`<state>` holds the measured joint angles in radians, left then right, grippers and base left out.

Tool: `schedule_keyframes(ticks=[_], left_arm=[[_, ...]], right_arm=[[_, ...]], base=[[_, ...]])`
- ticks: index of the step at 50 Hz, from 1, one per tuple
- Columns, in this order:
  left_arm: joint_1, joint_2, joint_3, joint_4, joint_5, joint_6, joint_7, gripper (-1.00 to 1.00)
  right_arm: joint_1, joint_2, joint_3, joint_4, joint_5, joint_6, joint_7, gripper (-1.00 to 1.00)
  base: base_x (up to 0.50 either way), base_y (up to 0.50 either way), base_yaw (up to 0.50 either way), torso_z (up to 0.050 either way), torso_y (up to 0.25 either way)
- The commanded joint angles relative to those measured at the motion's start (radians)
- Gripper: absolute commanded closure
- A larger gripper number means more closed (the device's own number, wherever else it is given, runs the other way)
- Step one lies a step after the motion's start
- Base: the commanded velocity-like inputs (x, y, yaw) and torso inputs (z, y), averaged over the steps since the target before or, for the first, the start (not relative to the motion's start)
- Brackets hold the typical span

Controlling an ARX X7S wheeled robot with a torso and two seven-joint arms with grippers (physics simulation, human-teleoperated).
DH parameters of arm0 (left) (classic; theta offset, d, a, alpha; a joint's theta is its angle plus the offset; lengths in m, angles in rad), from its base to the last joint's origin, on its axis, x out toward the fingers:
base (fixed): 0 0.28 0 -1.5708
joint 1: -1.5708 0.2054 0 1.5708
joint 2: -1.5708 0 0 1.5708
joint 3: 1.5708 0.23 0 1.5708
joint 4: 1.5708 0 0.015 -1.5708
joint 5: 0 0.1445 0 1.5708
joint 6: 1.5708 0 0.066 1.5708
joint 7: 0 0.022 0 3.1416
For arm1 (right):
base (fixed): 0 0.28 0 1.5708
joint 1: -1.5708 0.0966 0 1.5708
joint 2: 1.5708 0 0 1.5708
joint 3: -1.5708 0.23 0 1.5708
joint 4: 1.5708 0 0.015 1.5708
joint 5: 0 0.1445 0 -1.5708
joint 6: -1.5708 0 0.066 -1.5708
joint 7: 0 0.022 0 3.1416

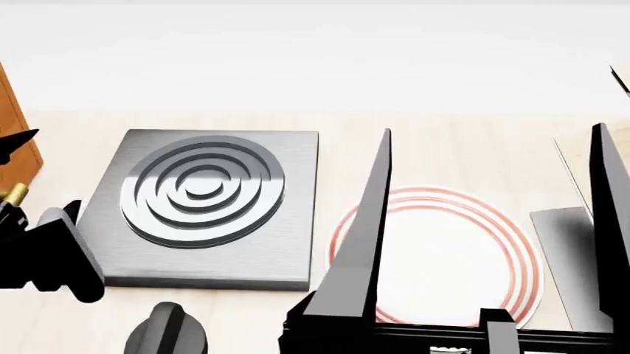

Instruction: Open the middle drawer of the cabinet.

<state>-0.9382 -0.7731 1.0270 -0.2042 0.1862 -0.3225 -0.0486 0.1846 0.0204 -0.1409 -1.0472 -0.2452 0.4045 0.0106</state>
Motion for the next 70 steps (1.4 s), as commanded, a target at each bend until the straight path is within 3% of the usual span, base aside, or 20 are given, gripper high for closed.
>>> schedule_keyframes(ticks=[1,36,47,70], left_arm=[[-0.031,0.068,-0.013,-0.144,0.028,0.028,0.013,-1.00],[-0.067,0.162,0.003,-0.410,0.039,0.113,-0.030,-1.00],[-0.103,0.226,0.027,-0.611,0.064,0.201,-0.077,-1.00],[-0.156,0.290,0.067,-0.844,0.107,0.292,-0.126,-1.00]], right_arm=[[-0.005,-0.020,0.024,0.000,-0.027,-0.006,-0.032,-1.00],[-0.008,-0.020,0.026,0.000,-0.029,-0.010,-0.038,-1.00],[-0.009,-0.020,0.029,0.000,-0.026,-0.010,-0.041,-1.00],[-0.002,-0.020,0.035,0.000,-0.020,0.003,-0.048,-1.00]], base=[[0.00,0.00,0.00,0.000,0.000],[0.00,0.00,0.00,0.000,0.000],[0.00,0.00,0.00,0.000,0.000],[0.00,0.00,0.00,0.000,0.000]])
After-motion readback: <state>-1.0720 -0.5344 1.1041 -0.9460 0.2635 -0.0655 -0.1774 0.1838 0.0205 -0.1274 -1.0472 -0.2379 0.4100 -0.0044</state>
